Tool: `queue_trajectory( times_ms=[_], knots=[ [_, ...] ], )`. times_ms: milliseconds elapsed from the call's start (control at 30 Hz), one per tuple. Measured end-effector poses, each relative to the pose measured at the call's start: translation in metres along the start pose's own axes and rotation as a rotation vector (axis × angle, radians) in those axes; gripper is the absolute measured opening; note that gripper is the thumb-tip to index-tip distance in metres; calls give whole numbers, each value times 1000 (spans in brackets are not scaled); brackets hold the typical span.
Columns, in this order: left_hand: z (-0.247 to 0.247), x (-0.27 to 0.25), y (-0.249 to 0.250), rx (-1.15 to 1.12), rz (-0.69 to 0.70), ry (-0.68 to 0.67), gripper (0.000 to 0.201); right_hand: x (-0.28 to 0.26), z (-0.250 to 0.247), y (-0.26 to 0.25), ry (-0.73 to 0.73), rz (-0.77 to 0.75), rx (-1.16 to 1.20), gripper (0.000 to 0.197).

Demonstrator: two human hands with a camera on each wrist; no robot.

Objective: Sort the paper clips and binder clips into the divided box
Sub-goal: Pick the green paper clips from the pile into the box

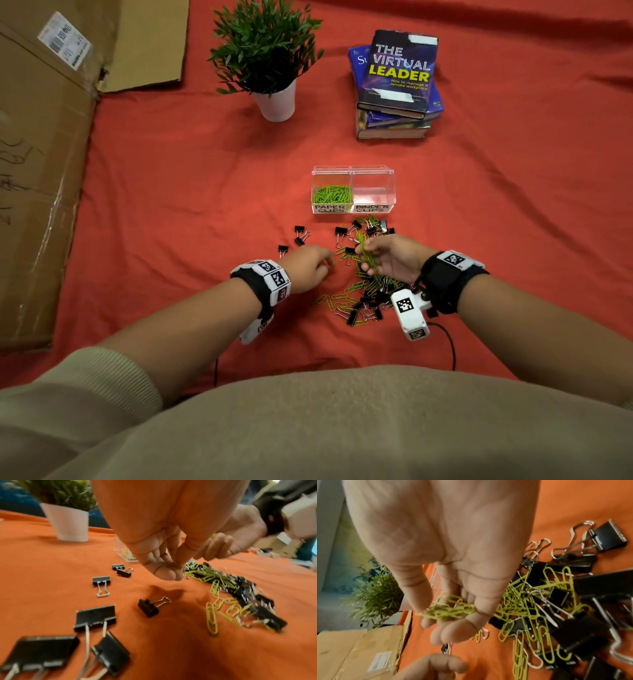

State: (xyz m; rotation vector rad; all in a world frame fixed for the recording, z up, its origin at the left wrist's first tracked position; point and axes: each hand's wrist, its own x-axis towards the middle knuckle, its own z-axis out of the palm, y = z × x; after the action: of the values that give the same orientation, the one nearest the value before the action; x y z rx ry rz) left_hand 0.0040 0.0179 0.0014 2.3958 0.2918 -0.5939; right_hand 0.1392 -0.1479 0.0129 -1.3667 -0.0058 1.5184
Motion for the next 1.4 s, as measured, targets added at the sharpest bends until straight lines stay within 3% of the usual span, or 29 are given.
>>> queue_trajectory(
  times_ms=[167, 267, 433, 567, 733, 967, 1200, 1400],
  knots=[
    [2, -3, 5, 0, -121, -72, 23, 7, 12, 3, 45, 47, -303, 32],
    [11, -7, 9, 165, -161, -118, 33, 11, 22, 4, 93, 3, -667, 32],
    [29, -14, 16, 476, -190, -130, 56, 10, 30, 6, 103, -62, -1056, 24],
    [32, -15, 20, 526, -166, -112, 52, 8, 32, 13, 118, -187, -1434, 19],
    [27, -16, 22, 513, -146, -126, 33, 11, 30, 26, 57, -214, -1748, 21],
    [30, -17, 16, 500, -112, -161, 32, 11, 33, 39, 46, -227, -1855, 29],
    [15, -14, 7, 185, -93, -82, 22, 14, 29, 43, 41, -269, -1817, 29],
    [4, -8, 9, 16, -98, -11, 9, 1, 22, 18, 154, -222, -1300, 22]
  ],
)
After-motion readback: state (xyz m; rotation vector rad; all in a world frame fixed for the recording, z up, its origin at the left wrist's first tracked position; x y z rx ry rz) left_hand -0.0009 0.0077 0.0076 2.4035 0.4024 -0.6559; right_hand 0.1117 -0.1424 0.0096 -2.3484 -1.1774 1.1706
